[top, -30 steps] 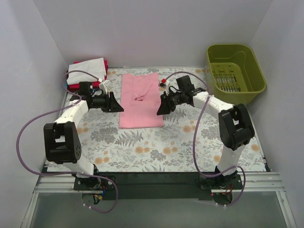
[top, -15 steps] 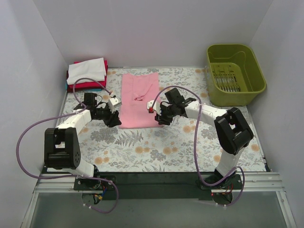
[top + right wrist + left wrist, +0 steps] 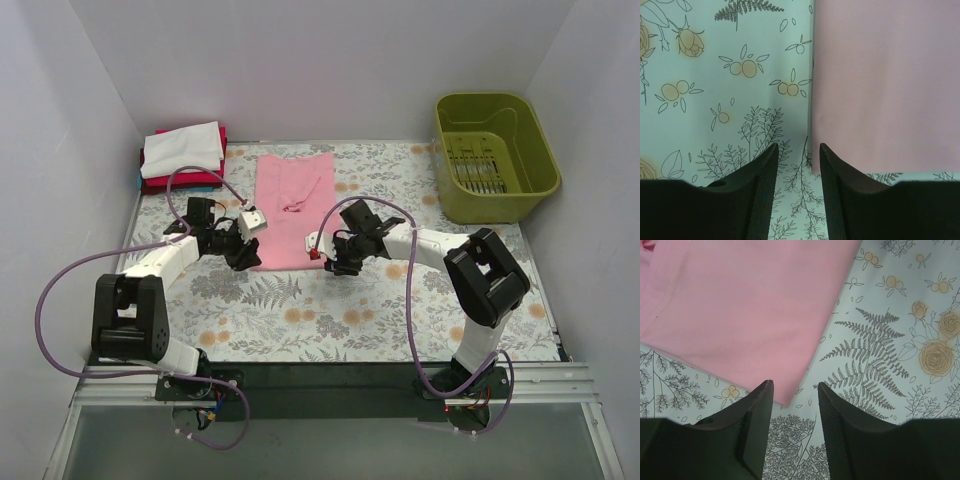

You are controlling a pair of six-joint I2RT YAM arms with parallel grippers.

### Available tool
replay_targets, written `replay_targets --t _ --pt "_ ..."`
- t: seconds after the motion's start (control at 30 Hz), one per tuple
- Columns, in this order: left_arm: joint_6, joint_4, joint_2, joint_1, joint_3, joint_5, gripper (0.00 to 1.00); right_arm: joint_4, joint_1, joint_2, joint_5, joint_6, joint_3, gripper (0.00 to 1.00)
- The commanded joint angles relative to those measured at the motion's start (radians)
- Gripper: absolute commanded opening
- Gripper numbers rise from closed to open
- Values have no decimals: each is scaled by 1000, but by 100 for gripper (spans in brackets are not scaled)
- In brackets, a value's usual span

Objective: Fold and stack the t-shirts
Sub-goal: Fold the tshirt

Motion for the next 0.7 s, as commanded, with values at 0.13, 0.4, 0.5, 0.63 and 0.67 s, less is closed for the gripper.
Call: replay_targets --t 0.13,0.4,0.5,0.63,0.67 --pt "7 24 -75 -19 -7 -18 40 19 -1 22 17 -21 28 44" --pt "1 24 -72 -19 5 -1 40 -20 -1 10 18 -26 66 42" --pt "29 23 -64 -19 2 -8 40 -23 -3 18 21 -32 68 42" --pt "94 -9 -44 -23 5 4 40 -34 -3 48 44 -55 62 37" --pt "114 -22 -32 -28 8 1 40 -34 -3 67 52 -61 53 36"
